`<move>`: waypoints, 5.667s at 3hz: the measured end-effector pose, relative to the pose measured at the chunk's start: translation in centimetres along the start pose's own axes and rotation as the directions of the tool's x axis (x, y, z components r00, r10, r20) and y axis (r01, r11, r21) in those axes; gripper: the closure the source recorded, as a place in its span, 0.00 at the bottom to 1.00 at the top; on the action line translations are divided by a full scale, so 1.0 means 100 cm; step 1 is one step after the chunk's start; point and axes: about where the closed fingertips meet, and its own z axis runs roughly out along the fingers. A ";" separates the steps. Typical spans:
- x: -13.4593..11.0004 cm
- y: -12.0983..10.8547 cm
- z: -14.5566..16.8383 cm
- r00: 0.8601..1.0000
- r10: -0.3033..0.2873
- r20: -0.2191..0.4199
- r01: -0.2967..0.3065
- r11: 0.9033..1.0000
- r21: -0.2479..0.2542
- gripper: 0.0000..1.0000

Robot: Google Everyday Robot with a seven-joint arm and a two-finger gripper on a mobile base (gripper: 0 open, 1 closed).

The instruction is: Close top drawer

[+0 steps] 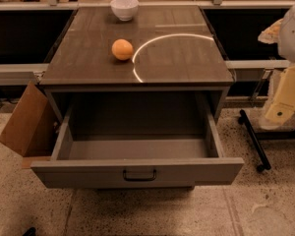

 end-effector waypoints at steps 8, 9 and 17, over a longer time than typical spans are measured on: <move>-0.002 0.132 0.160 0.981 -0.132 0.143 0.164 0.955 -0.247 0.00; 0.003 0.155 0.189 0.981 -0.140 0.137 0.174 0.941 -0.289 0.00; 0.027 0.182 0.259 0.981 -0.187 0.045 0.190 0.911 -0.365 1.00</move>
Offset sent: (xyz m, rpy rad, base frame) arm -0.0060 0.0070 -0.0213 0.0079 0.0285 0.0350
